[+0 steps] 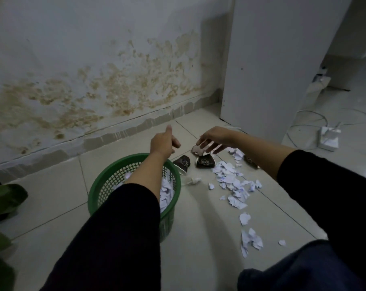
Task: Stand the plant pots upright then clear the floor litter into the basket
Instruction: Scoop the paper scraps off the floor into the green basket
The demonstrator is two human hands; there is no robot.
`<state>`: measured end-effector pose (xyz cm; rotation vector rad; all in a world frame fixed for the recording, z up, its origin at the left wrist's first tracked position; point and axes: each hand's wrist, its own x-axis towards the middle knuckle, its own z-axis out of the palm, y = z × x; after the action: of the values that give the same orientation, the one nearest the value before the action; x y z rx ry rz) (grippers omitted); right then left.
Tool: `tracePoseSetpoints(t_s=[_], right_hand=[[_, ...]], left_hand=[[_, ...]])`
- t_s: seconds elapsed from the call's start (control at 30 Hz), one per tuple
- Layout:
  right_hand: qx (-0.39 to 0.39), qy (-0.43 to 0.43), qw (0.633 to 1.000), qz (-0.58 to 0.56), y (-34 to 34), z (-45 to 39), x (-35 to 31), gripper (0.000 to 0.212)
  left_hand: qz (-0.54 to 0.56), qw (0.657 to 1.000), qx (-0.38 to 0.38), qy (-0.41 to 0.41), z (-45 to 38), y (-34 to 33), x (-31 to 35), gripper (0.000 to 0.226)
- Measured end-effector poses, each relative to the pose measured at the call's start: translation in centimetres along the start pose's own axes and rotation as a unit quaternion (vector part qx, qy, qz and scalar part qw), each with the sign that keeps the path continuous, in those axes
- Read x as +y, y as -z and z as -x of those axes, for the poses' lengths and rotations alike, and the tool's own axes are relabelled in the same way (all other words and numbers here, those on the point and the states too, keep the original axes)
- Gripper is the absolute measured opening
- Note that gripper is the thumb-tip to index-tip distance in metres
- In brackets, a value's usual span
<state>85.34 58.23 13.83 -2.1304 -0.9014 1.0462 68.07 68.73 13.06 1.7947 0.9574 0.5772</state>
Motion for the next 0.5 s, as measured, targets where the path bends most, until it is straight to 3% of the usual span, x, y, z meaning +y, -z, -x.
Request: tracePoseSetpoints(t_s=[0.17, 0.27, 0.4, 0.5], right_hand=[[0.045, -0.026, 0.999, -0.010, 2.9, 1.9, 6.9, 0.038], [0.048, -0.059, 0.997, -0.031, 3.0, 3.9, 13.4, 0.041], [-0.043, -0.210, 0.976, -0.045, 2.3, 7.8, 24.0, 0.049], [-0.065, -0.295, 0.952, -0.052, 1.1, 11.1, 30.7, 0.059]], left_hand=[[0.042, 0.995, -0.089, 0.033, 1.7, -6.7, 0.4, 0.055], [0.002, 0.973, -0.213, 0.092, 4.2, -10.9, -0.7, 0.053], [-0.049, 0.915, -0.343, 0.207, 8.7, -17.0, -5.5, 0.063], [-0.101, 0.824, -0.457, 0.319, 12.4, -20.2, -9.4, 0.071]])
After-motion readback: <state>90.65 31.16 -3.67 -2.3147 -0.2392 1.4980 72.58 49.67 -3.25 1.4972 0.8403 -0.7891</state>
